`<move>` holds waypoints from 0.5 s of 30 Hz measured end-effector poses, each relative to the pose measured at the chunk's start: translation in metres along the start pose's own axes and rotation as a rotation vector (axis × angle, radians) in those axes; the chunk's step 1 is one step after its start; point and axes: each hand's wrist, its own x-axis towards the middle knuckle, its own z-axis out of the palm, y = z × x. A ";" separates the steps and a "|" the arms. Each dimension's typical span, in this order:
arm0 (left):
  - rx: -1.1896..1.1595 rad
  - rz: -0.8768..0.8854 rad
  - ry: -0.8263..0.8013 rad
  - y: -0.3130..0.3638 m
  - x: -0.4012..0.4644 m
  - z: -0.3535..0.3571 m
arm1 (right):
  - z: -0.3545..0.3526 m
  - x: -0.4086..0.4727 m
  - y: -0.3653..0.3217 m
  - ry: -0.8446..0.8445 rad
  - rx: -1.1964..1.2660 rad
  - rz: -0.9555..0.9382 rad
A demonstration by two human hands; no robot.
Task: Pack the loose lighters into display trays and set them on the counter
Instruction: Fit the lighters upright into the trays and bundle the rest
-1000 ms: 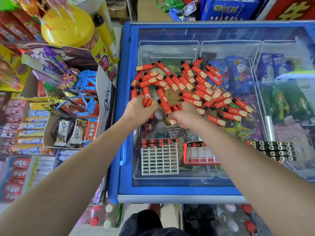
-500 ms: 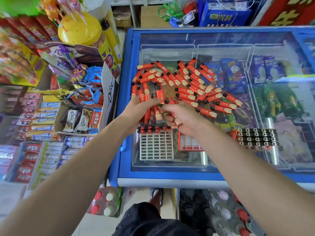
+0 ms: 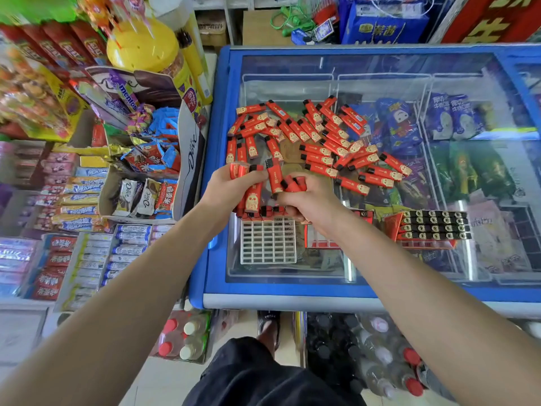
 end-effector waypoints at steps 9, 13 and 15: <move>0.091 0.099 -0.064 0.002 -0.007 -0.008 | 0.006 -0.005 -0.005 -0.106 -0.183 0.025; 0.151 0.158 -0.060 0.002 -0.012 -0.008 | 0.011 -0.007 -0.007 -0.107 -0.247 -0.009; 0.197 0.185 -0.062 0.002 -0.015 -0.009 | 0.012 -0.007 -0.007 -0.102 -0.277 -0.009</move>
